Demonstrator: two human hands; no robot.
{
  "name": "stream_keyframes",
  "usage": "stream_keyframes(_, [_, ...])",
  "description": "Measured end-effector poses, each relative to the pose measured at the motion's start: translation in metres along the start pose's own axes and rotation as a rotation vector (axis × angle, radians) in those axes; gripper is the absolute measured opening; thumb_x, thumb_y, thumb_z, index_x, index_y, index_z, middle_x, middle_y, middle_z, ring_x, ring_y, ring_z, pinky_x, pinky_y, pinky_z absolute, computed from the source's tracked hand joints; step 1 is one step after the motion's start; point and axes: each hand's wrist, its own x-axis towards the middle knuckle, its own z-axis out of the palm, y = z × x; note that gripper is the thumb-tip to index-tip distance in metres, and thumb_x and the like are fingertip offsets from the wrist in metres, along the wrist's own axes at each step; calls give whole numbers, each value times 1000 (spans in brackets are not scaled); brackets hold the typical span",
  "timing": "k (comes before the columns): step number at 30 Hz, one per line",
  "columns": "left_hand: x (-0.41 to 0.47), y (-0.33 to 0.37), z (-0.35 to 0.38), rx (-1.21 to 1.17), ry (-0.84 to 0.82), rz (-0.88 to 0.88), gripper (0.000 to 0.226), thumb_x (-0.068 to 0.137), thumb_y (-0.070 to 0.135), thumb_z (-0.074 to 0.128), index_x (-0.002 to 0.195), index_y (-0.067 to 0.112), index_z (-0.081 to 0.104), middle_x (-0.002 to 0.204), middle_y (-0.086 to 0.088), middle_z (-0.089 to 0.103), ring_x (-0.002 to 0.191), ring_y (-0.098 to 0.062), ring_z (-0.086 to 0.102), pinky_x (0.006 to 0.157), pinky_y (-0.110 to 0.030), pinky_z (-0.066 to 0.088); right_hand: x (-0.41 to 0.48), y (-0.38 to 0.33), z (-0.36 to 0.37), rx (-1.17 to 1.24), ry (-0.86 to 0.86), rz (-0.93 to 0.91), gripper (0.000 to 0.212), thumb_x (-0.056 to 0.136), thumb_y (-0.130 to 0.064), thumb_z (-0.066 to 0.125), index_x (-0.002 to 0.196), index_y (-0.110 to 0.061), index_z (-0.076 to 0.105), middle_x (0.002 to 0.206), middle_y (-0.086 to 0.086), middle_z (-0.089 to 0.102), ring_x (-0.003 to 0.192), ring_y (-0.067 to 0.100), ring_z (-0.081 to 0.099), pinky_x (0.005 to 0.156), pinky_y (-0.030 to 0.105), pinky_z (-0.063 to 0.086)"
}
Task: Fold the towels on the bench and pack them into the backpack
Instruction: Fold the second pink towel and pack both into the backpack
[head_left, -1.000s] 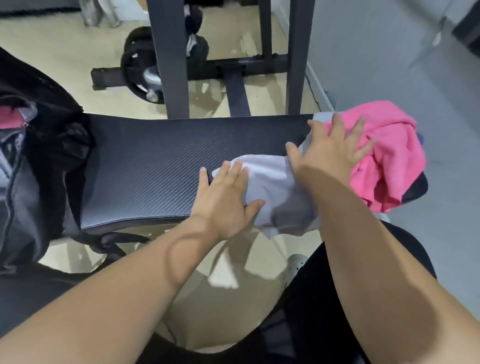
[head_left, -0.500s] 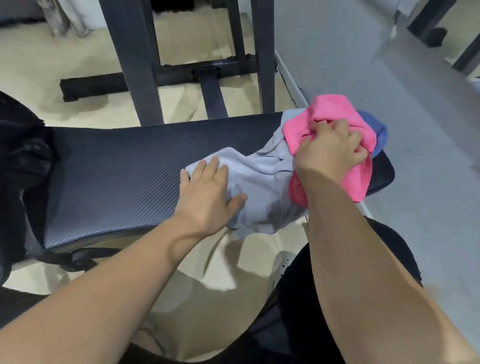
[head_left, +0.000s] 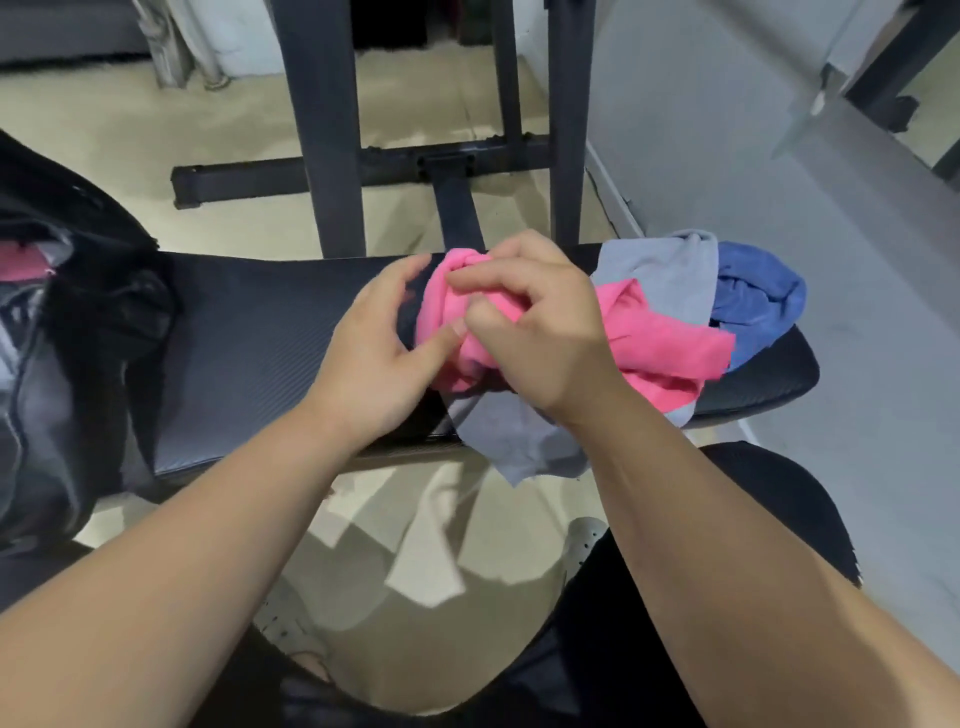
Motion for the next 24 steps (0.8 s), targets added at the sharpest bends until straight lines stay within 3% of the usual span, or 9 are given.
stream_keyframes(2, [-4,4,-11,-62,47,-14,26,95,31,65,121,35,63,111,17,68,106,-3,63,96,-39,52,-4,-10,6,53,-51,-18,25,83,-1,61,98,-11,78,102,1,61,93,1,61,81,13,46])
stream_keyframes(4, [-9,6,-20,-220,101,-76,9,96,23,62,97,30,69,90,12,70,90,-13,67,84,-46,58,-5,-14,11,48,-56,-73,29,84,1,61,106,-12,74,107,3,63,97,6,62,84,18,49])
stream_keyframes(7, [-16,10,-35,-257,193,-45,16,95,14,61,89,27,69,84,15,68,82,-5,64,76,-27,53,-3,-10,13,-19,-97,18,46,86,-18,68,129,-30,58,125,-4,60,108,8,60,96,28,50])
stream_keyframes(10, [-26,13,-52,-290,154,-43,13,92,17,63,90,26,72,88,11,72,84,-3,65,78,-21,51,-5,-4,13,-62,-322,166,67,87,-46,70,148,-30,46,140,-11,56,127,1,53,110,30,42])
stream_keyframes(13, [-36,6,-67,-344,148,-47,9,90,22,64,84,24,72,81,10,69,79,-6,63,74,-22,49,-13,-2,16,84,-487,225,44,89,-44,68,129,-26,63,117,-11,70,109,4,66,93,27,51])
stream_keyframes(17, [-46,-19,-85,-283,266,-90,29,88,24,69,67,10,54,67,2,53,64,-11,49,61,-29,39,-17,8,22,-111,-571,196,27,81,-36,81,87,-12,69,77,2,65,68,16,59,61,39,46])
stream_keyframes(19, [-49,-33,-91,-218,263,-156,33,87,19,72,65,7,50,66,-3,50,61,-13,44,57,-30,35,-17,10,25,-213,-594,147,29,82,-29,82,78,-6,65,67,1,57,61,13,51,57,38,42])
stream_keyframes(21, [-52,-50,-95,-111,219,-231,35,87,19,72,65,5,50,63,-1,49,59,-12,43,57,-30,34,-15,11,26,-296,-581,94,32,85,-27,80,73,-3,61,61,-7,51,57,5,44,55,24,36])
stream_keyframes(24, [-55,-71,-97,37,122,-338,32,83,35,72,67,12,57,62,10,55,61,-12,50,63,-33,39,-17,12,29,-334,-543,143,38,93,-37,69,71,-9,57,60,-17,52,58,6,46,56,19,36])
